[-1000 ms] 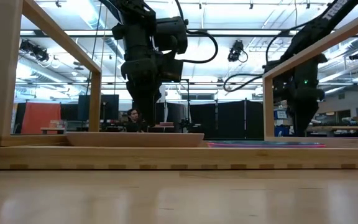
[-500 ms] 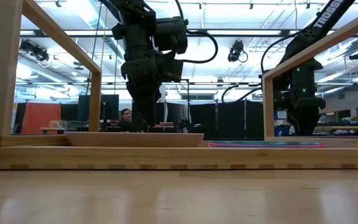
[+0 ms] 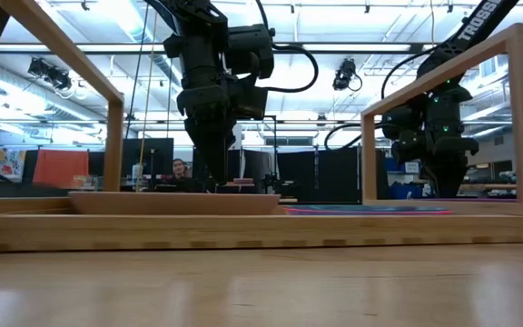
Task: Place and stack plates onto a shelf
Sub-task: Stack the violet plate on top of the pink plate on the shelf
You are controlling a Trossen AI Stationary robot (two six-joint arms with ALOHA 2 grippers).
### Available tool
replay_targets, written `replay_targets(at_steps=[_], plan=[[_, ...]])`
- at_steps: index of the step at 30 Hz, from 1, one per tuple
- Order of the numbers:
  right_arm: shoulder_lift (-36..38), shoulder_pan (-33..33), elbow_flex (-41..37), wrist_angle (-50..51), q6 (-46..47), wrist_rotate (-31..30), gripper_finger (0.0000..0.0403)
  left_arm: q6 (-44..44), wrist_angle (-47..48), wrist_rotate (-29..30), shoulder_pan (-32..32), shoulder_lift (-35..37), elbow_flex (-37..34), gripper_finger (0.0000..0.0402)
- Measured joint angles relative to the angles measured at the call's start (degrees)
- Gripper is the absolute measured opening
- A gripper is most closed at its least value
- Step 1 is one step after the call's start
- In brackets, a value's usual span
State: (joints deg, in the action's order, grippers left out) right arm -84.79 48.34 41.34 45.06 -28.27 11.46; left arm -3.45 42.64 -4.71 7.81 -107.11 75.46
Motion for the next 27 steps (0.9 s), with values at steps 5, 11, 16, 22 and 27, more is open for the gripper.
replay_targets(at_steps=[5,11,16,22,27], plan=[[0.9,0.0,-0.1,0.2,-0.1,-0.2,0.0017,1.0,0.0,0.0,0.0,0.0,0.0,0.0153],[3.8,0.0,-0.2,0.7,0.0,-2.5,0.0022,1.0,0.0,0.0,0.0,0.0,0.0,0.0153],[6.6,0.6,-0.2,2.1,0.0,-5.4,0.0018,1.0,0.0,0.0,0.0,0.0,0.0,0.0153],[10.7,2.1,-0.2,2.3,1.0,-9.2,0.0019,1.5,0.2,0.0,0.0,0.0,0.1,0.0153],[14.3,3.8,-0.2,2.2,1.2,-13.1,0.0019,1.6,2.6,0.1,0.2,0.1,2.9,0.0153]])
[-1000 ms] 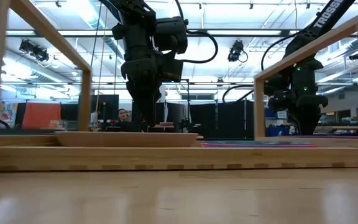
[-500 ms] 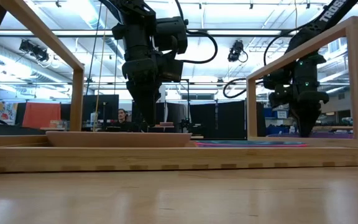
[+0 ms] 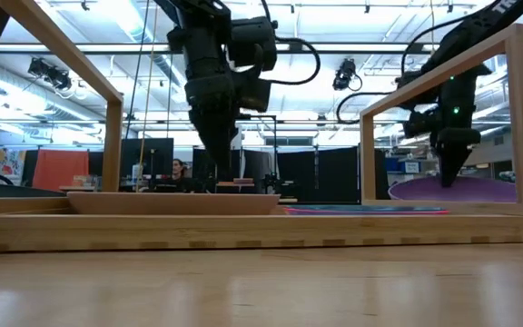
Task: Place and stack plates onto a shelf
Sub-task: Stack the violet plate on top of the pink plate on the shelf
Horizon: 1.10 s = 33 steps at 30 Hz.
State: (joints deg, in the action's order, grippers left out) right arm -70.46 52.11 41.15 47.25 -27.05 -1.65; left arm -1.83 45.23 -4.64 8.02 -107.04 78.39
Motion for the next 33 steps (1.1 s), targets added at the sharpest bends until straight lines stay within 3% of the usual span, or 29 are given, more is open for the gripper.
replay_targets(at_steps=[8,14,26,33], plan=[[5.5,3.0,0.0,-1.0,1.6,-5.2,0.0019,-0.2,3.7,0.6,1.6,0.0,8.3,0.0153],[8.0,3.6,0.0,-7.8,7.8,-4.7,0.0019,1.2,4.4,2.0,4.2,0.0,14.3,0.0153],[8.6,3.6,0.0,-26.9,20.7,-8.2,0.0018,1.2,4.1,15.5,10.1,0.0,23.1,0.0153],[8.6,3.2,0.0,-36.9,29.2,-2.9,0.0017,1.2,-0.8,20.6,13.9,0.0,23.6,0.0153]])
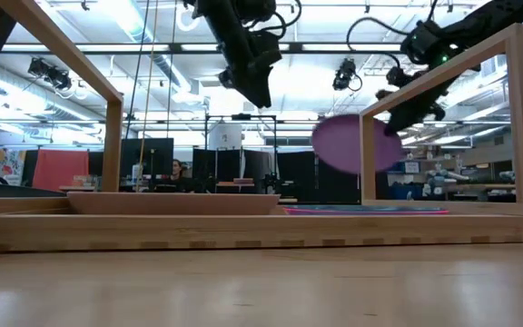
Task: Place and stack plates onto a shelf
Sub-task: Stack the violet plate on top of the pink plate on the shelf
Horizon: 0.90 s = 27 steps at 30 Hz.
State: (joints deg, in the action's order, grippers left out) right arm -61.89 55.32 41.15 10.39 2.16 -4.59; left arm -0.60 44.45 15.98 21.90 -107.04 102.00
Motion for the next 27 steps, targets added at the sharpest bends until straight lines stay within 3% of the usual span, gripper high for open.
replay_targets(at_steps=[16,24,27], plan=[[0.0,-9.1,0.0,-11.1,12.8,1.1,0.0017,5.5,-10.0,-0.1,3.7,0.0,0.0,0.0153],[0.0,-12.2,0.0,-11.9,10.9,-9.1,0.0017,7.9,-11.5,-3.5,3.5,0.0,0.0,0.0153],[0.0,-12.8,0.0,-12.4,10.9,-9.9,0.0017,7.9,-11.8,-3.7,3.5,0.0,0.0,0.0153]])
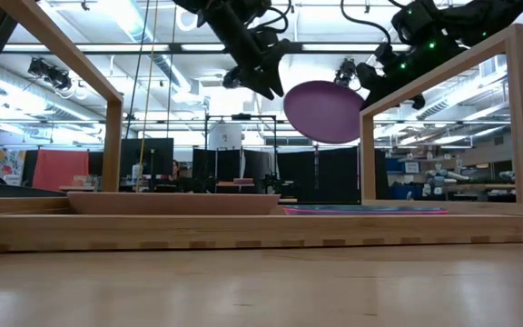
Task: Place and stack plates onto a shelf
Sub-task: Stack the violet plate on top of the pink plate on the shelf
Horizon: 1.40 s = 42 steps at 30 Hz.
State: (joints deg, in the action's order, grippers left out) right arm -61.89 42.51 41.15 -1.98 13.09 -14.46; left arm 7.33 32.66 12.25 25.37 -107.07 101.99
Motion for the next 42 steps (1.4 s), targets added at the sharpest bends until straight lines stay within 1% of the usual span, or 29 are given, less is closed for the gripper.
replay_targets(at_steps=[8,15,28,32,42], plan=[[0.0,-2.7,0.0,-2.3,0.7,0.0,0.0017,0.0,-2.5,0.0,0.0,0.0,0.0,0.0153],[0.0,-4.5,0.0,-4.0,2.2,-0.6,0.0018,-0.6,-2.6,0.2,0.1,0.0,0.0,0.0153],[0.0,-4.7,0.0,-4.1,2.2,-1.5,0.0018,-0.5,-2.4,0.1,0.1,0.0,0.0,0.0151],[0.0,-4.7,0.0,-4.6,2.2,-1.5,0.0018,-0.5,-2.5,0.6,0.2,0.0,0.0,0.0129],[0.0,-4.7,0.0,-5.5,2.2,-0.3,0.0021,0.2,-3.0,1.7,0.4,0.0,0.0,0.0031]])
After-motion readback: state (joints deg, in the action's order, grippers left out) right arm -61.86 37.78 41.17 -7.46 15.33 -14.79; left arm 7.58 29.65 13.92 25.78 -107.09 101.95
